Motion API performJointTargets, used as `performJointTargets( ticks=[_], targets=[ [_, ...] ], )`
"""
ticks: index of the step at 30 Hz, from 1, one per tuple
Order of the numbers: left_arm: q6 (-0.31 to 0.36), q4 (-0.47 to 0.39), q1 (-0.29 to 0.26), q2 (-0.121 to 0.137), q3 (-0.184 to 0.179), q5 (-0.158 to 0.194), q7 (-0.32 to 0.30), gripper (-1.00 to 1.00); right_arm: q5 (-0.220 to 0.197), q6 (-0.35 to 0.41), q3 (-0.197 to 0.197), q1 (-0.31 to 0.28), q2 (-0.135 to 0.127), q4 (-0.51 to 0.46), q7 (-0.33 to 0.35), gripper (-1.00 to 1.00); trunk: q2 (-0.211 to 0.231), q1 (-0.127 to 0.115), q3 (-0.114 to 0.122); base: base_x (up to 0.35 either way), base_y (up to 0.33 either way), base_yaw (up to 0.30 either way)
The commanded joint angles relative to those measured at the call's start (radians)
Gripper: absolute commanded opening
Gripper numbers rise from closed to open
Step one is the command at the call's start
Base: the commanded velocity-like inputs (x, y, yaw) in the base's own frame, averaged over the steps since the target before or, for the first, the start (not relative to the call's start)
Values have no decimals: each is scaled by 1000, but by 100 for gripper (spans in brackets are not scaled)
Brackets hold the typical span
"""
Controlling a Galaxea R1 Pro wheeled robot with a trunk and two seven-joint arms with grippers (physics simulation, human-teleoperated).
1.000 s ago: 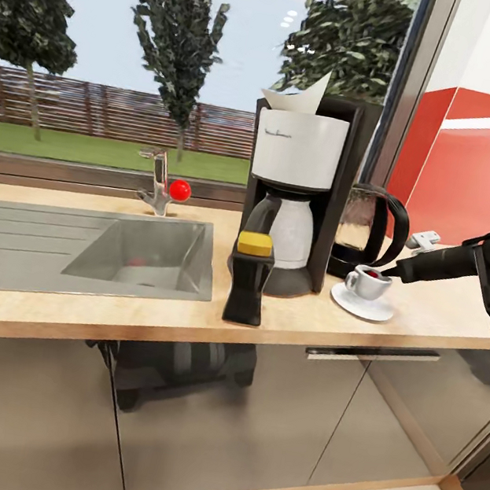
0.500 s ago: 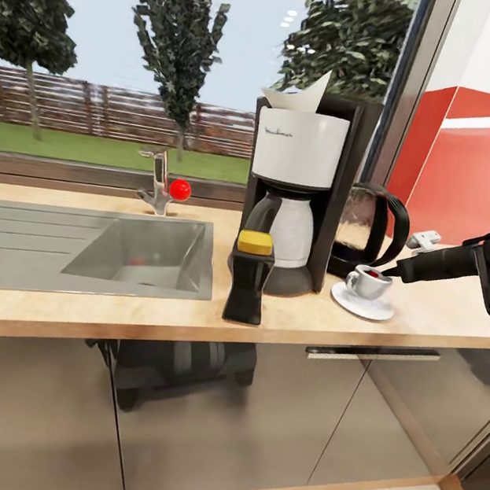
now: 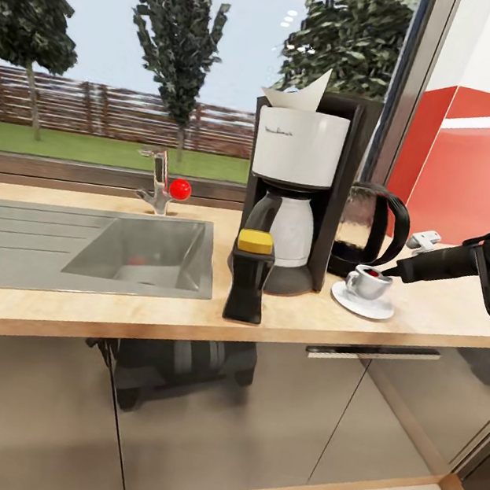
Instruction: Set up a coffee station on the kitchen countertop: keep the coffee maker on the countertop, move the bottle of coffee from the kitchen shelf to the counter next to the coffee maker, place a paper coffee filter on top of the coffee maker, put the saucer next to the coffee maker with the coffee cup on the saucer, and place the electric kettle next to the coffee maker.
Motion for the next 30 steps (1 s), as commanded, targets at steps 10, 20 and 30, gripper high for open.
performJointTargets(
  ticks=[10, 20, 30],
  targets=[
    [-3, -2, 1, 0, -3, 3, -1, 100, 8, 11, 2, -1, 0, -1, 12, -100, 0, 0, -1, 0, 0, 0],
    [-3, -2, 1, 0, -3, 3, -1, 100, 8, 11, 2, -1, -1, -1, 12, -100, 0, 0, -1, -27, 0, 0],
    [-3, -1, 1, 0, -3, 3, -1, 100, 8, 11, 2, -1, 0, -1, 12, -100, 0, 0, -1, -20, 10, 0]
  ],
)
